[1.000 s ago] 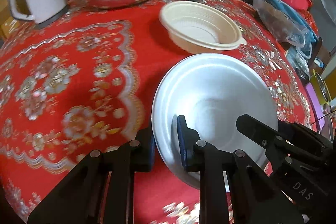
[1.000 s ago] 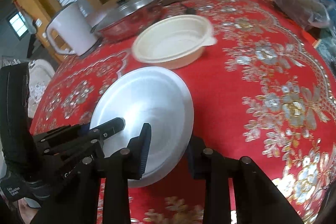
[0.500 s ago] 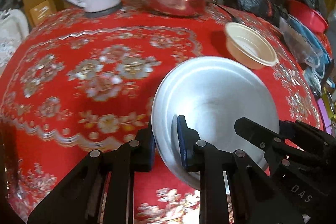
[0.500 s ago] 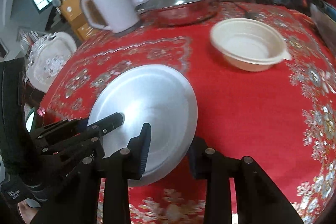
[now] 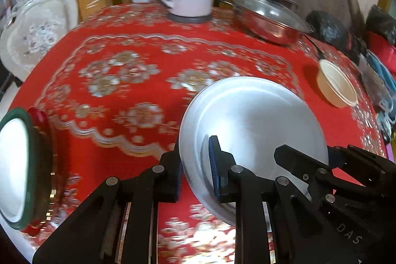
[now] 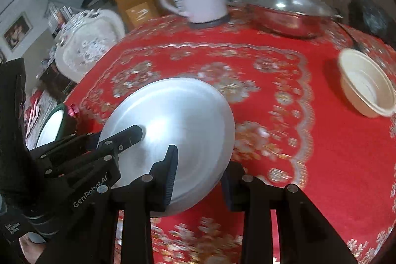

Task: Organize plates and bowls
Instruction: 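Lift the white bowl with both tools and carry it toward the stack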

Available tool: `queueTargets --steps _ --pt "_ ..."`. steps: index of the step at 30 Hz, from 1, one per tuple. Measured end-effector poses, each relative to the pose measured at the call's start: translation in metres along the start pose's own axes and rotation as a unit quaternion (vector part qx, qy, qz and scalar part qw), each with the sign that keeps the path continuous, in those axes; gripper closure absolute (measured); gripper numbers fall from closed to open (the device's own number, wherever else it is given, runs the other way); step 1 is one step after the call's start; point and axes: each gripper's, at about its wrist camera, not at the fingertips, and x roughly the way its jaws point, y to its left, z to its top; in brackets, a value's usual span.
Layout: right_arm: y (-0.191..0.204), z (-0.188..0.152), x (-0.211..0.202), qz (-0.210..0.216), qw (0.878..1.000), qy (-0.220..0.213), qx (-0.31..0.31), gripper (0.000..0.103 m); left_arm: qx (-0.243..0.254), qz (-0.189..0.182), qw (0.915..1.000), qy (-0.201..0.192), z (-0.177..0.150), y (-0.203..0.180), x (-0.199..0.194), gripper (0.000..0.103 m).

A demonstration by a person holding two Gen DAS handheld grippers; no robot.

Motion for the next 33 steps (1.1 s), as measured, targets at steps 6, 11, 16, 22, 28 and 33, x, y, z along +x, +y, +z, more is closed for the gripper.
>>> queueTargets --steps 6,11,16,22,28,33 --pt "0.041 0.013 0.01 0.014 0.999 0.003 -0.039 0.07 -0.031 0.017 0.9993 -0.012 -0.002 0.043 -0.016 0.084" --pt "0.076 0.019 0.015 0.021 0.997 0.002 -0.073 0.07 -0.056 0.032 0.9976 -0.026 -0.004 0.074 -0.031 0.084" --pt "0.102 0.023 0.019 0.027 0.995 0.001 -0.096 0.07 -0.074 0.041 0.9959 -0.033 -0.009 0.097 -0.042 0.084" --pt "0.125 0.023 0.025 0.032 0.993 0.003 -0.118 0.07 -0.09 0.05 0.9939 -0.04 -0.014 0.117 -0.053 0.084" --pt "0.138 0.023 0.025 0.036 0.991 0.004 -0.128 0.069 -0.099 0.053 0.9926 -0.046 -0.019 0.127 -0.062 0.084" --pt "0.149 0.023 0.025 0.037 0.99 0.001 -0.139 0.069 -0.106 0.057 0.9915 -0.05 -0.023 0.136 -0.068 0.084"
